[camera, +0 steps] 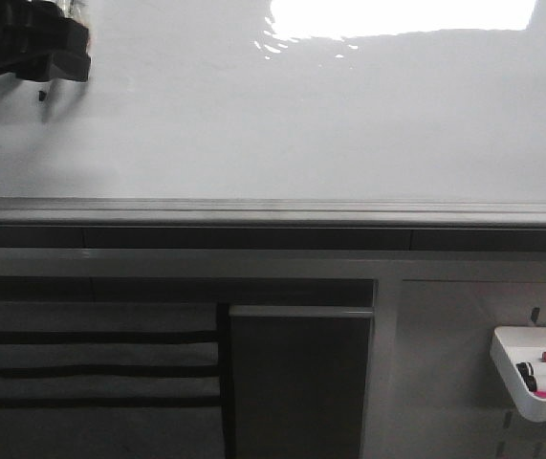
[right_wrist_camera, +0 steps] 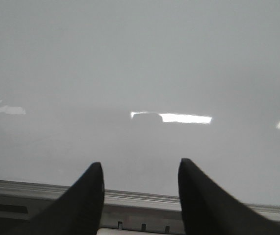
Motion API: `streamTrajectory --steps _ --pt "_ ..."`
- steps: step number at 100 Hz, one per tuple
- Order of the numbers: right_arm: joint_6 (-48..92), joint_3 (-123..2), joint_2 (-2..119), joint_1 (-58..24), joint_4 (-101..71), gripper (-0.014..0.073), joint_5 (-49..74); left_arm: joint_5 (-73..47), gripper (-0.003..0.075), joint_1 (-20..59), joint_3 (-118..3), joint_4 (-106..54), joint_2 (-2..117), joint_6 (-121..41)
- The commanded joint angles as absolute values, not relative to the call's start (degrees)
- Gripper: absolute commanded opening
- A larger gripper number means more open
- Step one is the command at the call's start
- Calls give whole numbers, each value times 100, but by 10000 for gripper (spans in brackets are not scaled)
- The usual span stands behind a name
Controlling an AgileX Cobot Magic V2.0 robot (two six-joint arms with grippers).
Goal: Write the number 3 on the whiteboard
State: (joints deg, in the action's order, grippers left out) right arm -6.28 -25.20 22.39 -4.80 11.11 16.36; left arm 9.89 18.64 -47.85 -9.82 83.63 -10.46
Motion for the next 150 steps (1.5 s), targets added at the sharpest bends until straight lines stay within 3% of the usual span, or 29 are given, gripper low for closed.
streamTrajectory --steps 1,10,37,56,79,102,122,137,150 --pt "-573 -2721 2321 -442 1191 314 1197 1383 419 1868 -5008 -867 8253 -1058" --pt "-573 -2721 2321 -442 1191 314 1197 1296 381 1877 -5008 -867 8253 -1058" --pt "-573 -2721 2321 -442 1191 314 1232 975 94 1877 -5008 -855 8083 -1058" --pt "-573 -2721 2321 -442 1191 314 1232 786 -20 1877 -5008 -855 7830 -1058" --pt "-573 -2780 2321 -442 351 314 1296 -231 -20 1877 -5022 -855 7295 -1058" --pt "-490 -3595 3045 -453 -152 314 3238 -2911 -20 1931 -5423 -855 6629 -1709" --pt "1832 -4401 4307 -453 -2220 314 4573 -5257 -20 2303 -5977 -1300 6560 -3035" --pt "4646 -4891 5200 -453 -4176 314 5721 -5500 -20 2765 -6004 -1961 6570 -4418" --pt "6138 -5295 5789 -453 -5099 314 6637 -5407 -20 3194 -6004 -2212 6624 -5256"
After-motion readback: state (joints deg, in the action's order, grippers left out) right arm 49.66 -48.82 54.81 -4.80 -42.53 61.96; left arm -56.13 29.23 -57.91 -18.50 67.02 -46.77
